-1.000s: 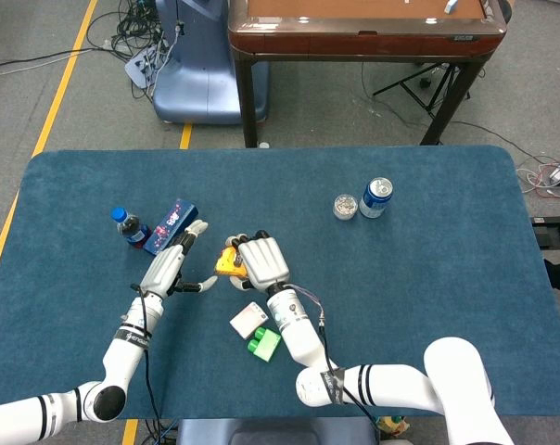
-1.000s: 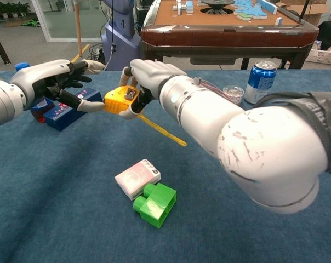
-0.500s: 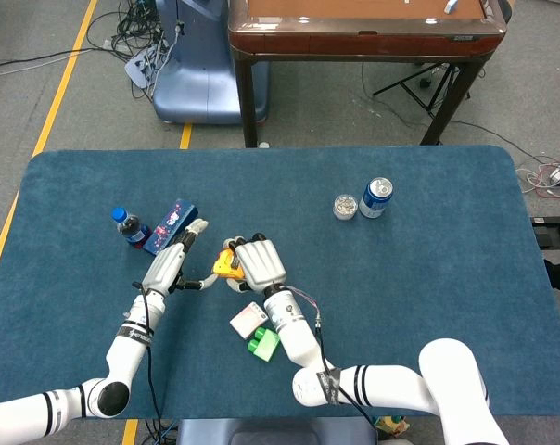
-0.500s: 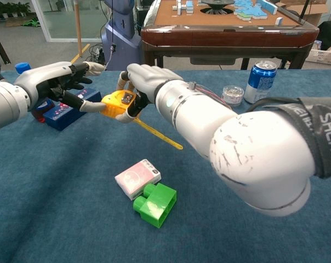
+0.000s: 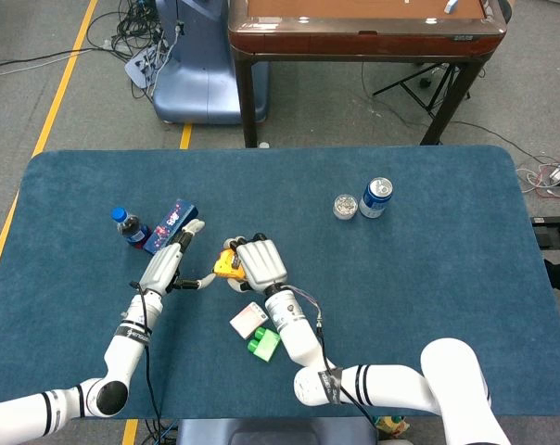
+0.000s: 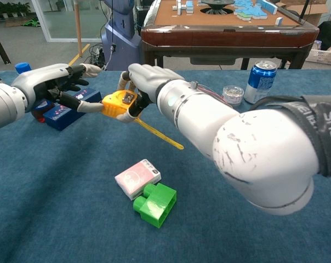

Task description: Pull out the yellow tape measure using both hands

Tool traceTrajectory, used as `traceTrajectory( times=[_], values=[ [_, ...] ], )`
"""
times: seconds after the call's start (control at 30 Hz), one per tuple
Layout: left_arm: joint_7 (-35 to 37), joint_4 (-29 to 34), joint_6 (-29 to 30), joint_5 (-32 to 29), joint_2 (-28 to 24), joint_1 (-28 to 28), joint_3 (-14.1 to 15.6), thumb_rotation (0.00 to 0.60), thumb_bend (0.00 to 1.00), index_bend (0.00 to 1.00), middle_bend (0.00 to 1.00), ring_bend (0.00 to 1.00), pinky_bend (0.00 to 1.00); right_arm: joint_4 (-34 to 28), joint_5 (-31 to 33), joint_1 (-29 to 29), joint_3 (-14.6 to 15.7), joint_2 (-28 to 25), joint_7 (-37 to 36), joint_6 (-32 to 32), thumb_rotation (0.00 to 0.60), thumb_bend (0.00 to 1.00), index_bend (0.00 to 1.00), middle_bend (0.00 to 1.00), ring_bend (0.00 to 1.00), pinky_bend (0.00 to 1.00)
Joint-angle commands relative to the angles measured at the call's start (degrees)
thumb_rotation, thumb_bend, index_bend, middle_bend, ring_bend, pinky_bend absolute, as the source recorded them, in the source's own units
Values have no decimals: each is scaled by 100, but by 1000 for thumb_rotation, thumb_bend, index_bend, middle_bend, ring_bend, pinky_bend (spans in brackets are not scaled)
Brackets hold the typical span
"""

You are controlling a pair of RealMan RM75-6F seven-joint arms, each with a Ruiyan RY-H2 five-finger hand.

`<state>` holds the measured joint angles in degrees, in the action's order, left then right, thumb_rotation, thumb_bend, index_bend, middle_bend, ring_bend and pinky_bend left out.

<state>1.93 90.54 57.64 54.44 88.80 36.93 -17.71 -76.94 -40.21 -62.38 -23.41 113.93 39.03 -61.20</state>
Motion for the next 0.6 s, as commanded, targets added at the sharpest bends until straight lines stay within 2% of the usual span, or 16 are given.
traceTrajectory(
  times=[0.03,0.6],
  values=[
    [10,-17,5,-28,-3,-7,-11,600,211,0,0,0,0,-41,-4,13,12,-27,3,-1,600,720,649,640,486,207],
    [-117,-115,93,-253,-76,-65,-53,600,211,0,0,0,0,-312,139,50,93,-172,112,21,600,719,649,641,498,207]
  ],
)
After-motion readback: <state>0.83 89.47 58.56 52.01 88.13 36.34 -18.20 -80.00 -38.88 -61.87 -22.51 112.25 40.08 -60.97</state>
